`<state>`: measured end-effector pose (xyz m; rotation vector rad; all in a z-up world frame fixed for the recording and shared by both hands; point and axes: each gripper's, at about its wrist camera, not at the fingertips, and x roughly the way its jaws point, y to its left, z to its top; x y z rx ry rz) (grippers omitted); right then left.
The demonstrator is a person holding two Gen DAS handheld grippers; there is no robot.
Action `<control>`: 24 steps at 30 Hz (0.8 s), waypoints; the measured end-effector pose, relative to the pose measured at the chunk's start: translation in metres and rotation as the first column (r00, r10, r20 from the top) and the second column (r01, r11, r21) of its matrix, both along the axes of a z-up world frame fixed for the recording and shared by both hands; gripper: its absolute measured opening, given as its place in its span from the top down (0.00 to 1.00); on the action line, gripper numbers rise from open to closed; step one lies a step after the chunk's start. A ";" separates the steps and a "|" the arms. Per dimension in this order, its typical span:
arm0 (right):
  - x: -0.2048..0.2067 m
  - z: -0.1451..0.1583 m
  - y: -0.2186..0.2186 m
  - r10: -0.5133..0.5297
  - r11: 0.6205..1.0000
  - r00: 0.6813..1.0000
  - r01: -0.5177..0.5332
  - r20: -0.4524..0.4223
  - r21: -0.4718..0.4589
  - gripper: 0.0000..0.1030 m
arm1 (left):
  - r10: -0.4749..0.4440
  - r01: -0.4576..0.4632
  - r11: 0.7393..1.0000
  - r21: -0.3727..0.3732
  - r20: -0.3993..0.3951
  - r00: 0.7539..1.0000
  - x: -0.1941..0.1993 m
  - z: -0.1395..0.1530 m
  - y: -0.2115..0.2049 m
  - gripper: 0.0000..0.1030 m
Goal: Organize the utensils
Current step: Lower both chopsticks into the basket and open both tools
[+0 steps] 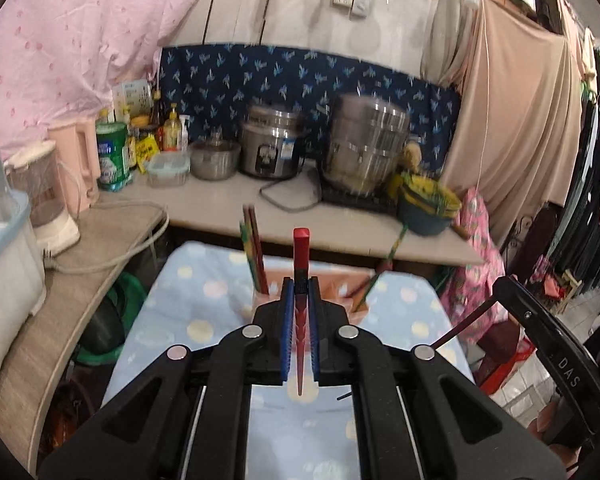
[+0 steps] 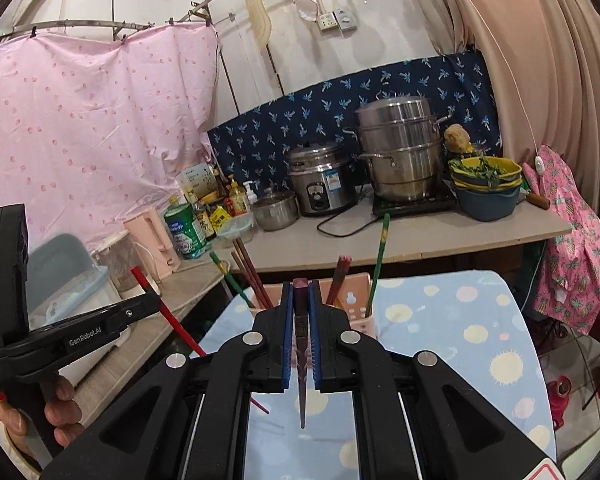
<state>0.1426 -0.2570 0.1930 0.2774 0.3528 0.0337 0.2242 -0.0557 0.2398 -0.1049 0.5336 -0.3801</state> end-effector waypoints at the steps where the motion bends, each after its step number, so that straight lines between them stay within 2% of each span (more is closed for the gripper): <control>1: 0.006 0.009 -0.003 -0.002 1.000 1.000 0.002 0.023 0.003 0.93 | 0.006 -0.006 1.000 -0.008 0.015 1.000 0.005 0.008 -0.001 0.94; 4: 0.026 0.035 -0.011 -0.013 1.000 0.997 0.011 0.080 0.020 0.93 | 0.018 -0.015 0.999 -0.041 0.067 0.998 0.024 0.031 -0.003 0.94; 7: 0.048 0.057 -0.018 -0.031 0.999 0.991 0.026 0.132 0.042 0.93 | 0.034 -0.030 0.999 -0.044 0.105 0.994 0.044 0.045 -0.010 0.94; 12: 0.085 0.073 -0.030 -0.055 0.996 0.984 0.043 0.168 0.075 0.93 | 0.061 -0.056 0.998 -0.036 0.156 0.986 0.074 0.046 -0.024 0.93; 18: 0.128 0.056 -0.037 -0.070 0.996 0.989 0.063 0.131 0.058 0.93 | 0.081 -0.084 0.996 0.018 0.128 0.989 0.108 0.021 -0.041 0.94; 24: 0.159 0.021 -0.037 -0.069 0.997 0.996 0.067 0.050 0.034 0.93 | 0.075 -0.077 0.997 0.029 0.076 0.994 0.125 -0.006 -0.044 0.93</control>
